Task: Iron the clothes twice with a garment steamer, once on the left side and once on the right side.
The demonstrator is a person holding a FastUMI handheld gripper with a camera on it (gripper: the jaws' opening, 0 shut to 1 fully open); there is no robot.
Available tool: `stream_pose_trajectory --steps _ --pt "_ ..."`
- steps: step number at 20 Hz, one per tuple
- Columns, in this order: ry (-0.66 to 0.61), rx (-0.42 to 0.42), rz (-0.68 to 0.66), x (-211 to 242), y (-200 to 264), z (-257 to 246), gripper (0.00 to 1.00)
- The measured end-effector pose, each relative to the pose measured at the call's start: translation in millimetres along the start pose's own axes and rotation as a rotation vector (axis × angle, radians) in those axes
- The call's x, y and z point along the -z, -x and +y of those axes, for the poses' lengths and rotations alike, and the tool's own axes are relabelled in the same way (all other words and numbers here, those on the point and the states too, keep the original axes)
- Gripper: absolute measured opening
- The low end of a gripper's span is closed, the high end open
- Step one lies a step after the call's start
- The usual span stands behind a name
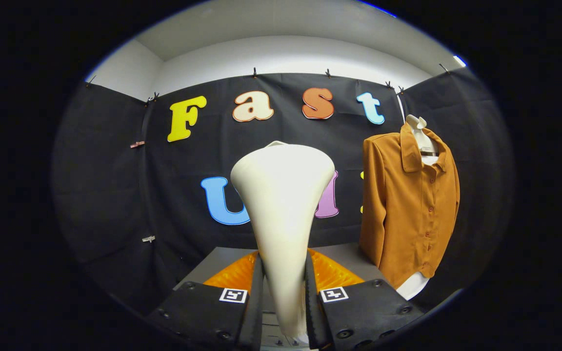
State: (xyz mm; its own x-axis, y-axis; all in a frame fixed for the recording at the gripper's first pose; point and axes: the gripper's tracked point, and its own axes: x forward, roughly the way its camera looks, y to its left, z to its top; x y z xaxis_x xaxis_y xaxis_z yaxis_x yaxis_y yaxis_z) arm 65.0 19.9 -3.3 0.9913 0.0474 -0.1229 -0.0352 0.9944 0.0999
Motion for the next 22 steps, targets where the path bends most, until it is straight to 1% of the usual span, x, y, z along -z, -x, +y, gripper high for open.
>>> stream_pose_trajectory --steps 22 --pt "0.005 0.032 0.018 2.5 -3.7 -7.0 0.4"
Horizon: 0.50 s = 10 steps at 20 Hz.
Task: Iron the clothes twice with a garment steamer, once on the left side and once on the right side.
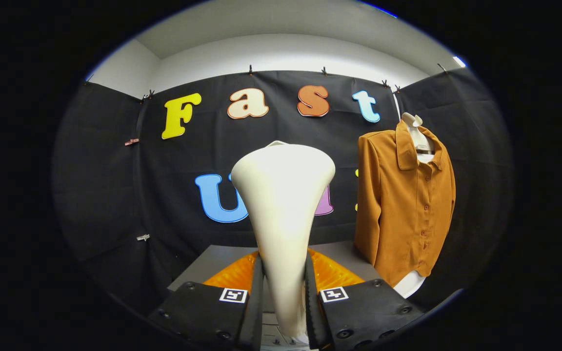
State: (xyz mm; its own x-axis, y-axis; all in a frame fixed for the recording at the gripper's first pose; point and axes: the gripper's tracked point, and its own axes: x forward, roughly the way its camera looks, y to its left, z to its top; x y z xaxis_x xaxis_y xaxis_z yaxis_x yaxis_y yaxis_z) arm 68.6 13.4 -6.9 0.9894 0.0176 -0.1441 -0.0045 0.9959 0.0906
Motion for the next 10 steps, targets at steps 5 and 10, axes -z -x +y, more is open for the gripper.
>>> stream_pose_trajectory --steps 5,10 --pt "0.001 0.006 -0.006 -3.1 -2.4 -0.1 0.4" --pt "0.007 0.002 -0.006 -2.1 -3.8 0.6 0.4"
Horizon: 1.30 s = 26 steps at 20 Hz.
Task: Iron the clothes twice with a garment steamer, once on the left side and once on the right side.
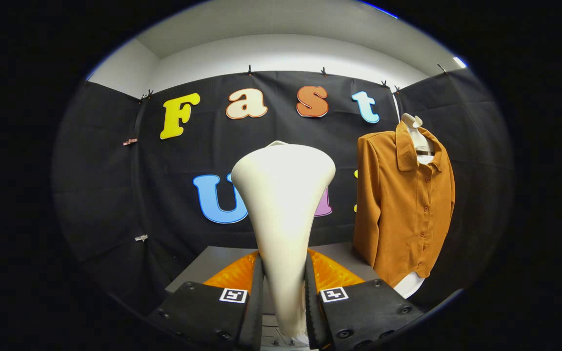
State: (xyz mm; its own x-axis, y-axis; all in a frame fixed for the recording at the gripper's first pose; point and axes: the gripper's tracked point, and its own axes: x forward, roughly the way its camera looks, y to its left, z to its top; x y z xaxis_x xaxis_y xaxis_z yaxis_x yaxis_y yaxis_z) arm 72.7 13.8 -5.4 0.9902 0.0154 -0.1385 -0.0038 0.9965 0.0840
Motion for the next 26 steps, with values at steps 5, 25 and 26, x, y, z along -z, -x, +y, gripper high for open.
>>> stream_pose_trajectory --steps 5,25,26 --pt "0.007 0.001 0.001 -0.2 -0.1 -1.8 0.4" --pt "0.01 0.008 -0.003 -1.3 3.2 -6.6 0.4" --pt "0.011 0.008 -0.004 -1.6 3.2 -6.6 0.4"
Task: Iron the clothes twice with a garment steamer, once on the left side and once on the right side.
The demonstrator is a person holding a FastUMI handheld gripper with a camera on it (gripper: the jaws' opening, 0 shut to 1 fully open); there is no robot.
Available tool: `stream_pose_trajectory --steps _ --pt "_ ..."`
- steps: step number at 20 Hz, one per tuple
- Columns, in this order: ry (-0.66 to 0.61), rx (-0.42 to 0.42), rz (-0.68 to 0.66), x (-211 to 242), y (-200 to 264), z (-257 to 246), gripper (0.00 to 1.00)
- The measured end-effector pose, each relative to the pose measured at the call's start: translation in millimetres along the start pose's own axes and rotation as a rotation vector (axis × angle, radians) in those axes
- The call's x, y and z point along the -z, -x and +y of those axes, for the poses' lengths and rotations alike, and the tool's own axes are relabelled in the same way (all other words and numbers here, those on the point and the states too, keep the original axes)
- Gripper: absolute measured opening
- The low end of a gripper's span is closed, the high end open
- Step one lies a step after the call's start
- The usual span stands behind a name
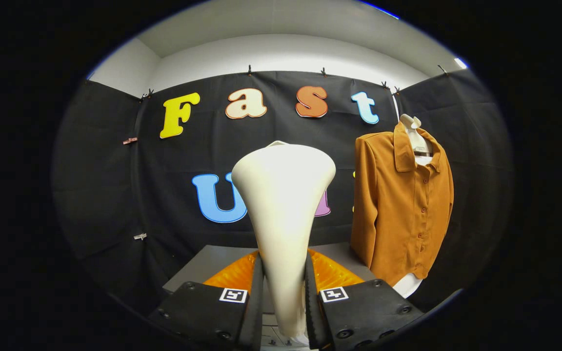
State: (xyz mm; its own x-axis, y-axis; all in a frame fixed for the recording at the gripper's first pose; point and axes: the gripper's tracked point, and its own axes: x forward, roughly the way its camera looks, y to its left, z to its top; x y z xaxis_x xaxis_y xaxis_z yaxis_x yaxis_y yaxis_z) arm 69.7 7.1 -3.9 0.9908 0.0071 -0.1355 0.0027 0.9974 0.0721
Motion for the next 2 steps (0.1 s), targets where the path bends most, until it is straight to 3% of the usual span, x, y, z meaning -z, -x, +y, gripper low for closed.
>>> stream_pose_trajectory --steps 2 --pt "0.003 0.001 -0.003 -0.5 0.3 -0.6 0.4"
